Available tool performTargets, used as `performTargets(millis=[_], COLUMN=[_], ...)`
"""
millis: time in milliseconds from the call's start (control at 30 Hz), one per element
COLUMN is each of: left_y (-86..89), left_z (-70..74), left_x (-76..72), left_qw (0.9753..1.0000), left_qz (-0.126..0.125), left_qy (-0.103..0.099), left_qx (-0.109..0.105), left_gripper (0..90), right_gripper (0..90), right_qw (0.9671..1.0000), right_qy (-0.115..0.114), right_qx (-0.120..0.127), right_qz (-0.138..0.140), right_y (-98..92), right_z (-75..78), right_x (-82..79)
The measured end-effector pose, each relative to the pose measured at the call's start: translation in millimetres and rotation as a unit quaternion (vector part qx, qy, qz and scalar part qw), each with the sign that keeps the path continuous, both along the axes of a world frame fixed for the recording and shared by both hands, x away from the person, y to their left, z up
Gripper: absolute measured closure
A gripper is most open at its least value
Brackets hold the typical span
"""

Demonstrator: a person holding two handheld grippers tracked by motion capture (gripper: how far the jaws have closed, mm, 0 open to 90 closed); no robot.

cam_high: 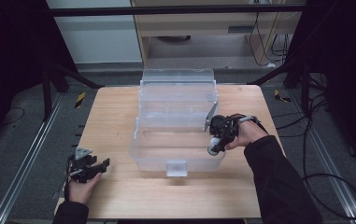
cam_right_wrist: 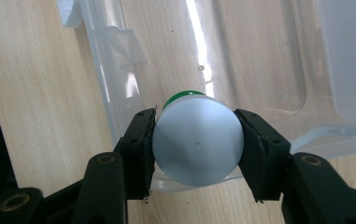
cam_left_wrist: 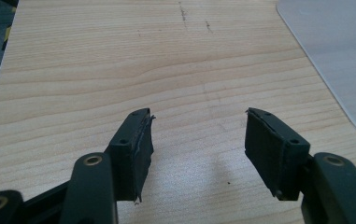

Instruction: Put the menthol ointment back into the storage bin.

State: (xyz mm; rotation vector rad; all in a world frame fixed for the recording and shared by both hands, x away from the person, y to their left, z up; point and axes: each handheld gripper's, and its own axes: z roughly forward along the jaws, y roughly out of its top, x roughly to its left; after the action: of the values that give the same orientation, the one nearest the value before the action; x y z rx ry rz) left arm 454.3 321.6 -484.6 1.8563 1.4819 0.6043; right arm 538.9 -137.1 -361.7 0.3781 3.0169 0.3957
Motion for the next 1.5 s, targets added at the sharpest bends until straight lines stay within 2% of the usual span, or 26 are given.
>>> performTargets(millis=[267,700,1233,1500], left_y=[0.1,0.2,0.3,0.3], left_z=[0.0,-0.1,-0.5,-0.5], left_x=[0.0,0.1,0.4,0.4], left_qw=[1.0000,1.0000,1.0000,1.0000], left_qz=[0.000,0.000,0.000,0.000], left_qy=[0.000,0.000,0.001,0.001], left_qx=[0.000,0.001,0.001,0.000], left_gripper=[40.8,40.9,40.9,40.8], right_gripper=[50.4,50.3,50.0,49.9], right_qw=[1.0000,0.9998,0.9995,0.9994], right_qy=[0.004,0.015,0.028,0.027], right_qx=[-0.001,-0.016,-0.018,-0.022], right_qz=[-0.005,-0.003,-0.002,0.000], right_y=[-2.4,-2.4,-2.4,-1.8], right_z=[-12.5,-28.6,-39.9,-41.5], right_x=[1.7,2.0,2.3,2.1])
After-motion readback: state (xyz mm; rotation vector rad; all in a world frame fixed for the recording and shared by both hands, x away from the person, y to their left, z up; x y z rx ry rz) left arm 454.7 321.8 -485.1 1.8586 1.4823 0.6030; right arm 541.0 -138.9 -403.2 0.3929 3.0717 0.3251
